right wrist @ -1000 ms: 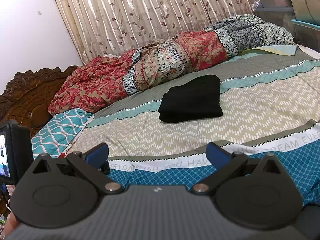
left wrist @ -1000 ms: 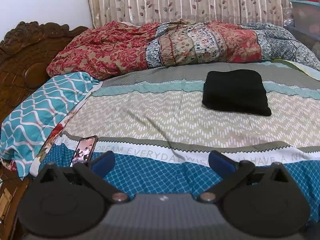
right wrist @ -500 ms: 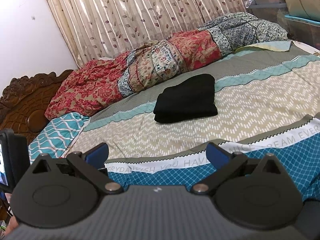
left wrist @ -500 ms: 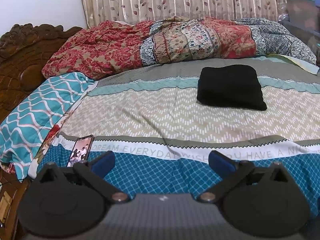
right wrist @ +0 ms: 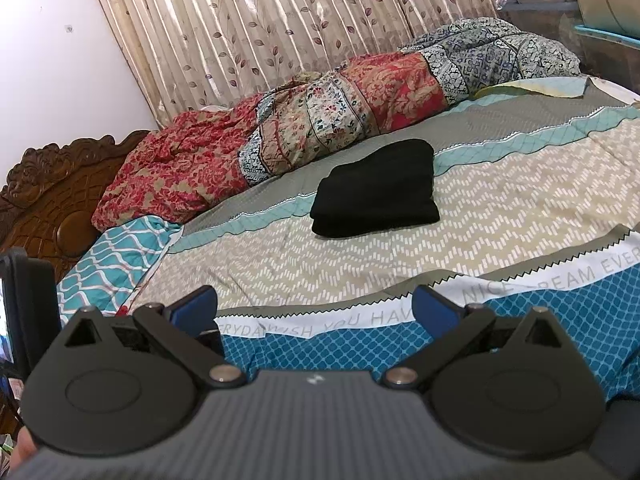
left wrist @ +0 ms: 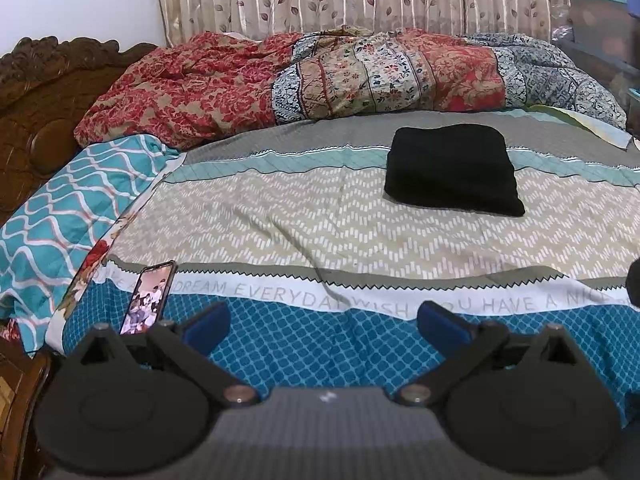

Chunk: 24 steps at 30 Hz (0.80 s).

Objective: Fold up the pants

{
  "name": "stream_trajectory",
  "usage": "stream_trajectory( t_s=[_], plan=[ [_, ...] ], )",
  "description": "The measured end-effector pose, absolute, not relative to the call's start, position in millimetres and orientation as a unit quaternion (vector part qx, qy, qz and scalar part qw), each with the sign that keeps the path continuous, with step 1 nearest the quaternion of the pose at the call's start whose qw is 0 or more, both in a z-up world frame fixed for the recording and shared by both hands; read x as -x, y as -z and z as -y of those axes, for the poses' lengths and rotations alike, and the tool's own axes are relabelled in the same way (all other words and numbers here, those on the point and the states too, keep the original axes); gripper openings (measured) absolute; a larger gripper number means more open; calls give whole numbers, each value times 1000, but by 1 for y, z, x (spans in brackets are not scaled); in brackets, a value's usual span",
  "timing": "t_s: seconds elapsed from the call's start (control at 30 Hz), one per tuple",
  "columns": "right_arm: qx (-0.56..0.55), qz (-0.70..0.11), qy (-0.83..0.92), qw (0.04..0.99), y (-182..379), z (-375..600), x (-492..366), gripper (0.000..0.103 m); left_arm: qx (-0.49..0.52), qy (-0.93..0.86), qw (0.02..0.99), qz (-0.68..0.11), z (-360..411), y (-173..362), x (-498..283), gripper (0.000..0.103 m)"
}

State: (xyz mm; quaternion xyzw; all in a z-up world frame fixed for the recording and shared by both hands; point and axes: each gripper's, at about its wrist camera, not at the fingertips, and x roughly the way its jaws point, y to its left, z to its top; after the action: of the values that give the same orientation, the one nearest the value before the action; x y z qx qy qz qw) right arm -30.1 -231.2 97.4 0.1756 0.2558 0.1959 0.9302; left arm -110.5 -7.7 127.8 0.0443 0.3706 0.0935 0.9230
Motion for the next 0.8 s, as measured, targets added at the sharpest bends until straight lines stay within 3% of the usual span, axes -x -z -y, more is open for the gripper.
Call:
stream_trajectory(
  t_s=[0.8],
  plan=[
    [-189, -257, -197, 927, -94, 241, 30, 103, -61, -94, 922, -371, 15, -127, 111, 103]
  ],
)
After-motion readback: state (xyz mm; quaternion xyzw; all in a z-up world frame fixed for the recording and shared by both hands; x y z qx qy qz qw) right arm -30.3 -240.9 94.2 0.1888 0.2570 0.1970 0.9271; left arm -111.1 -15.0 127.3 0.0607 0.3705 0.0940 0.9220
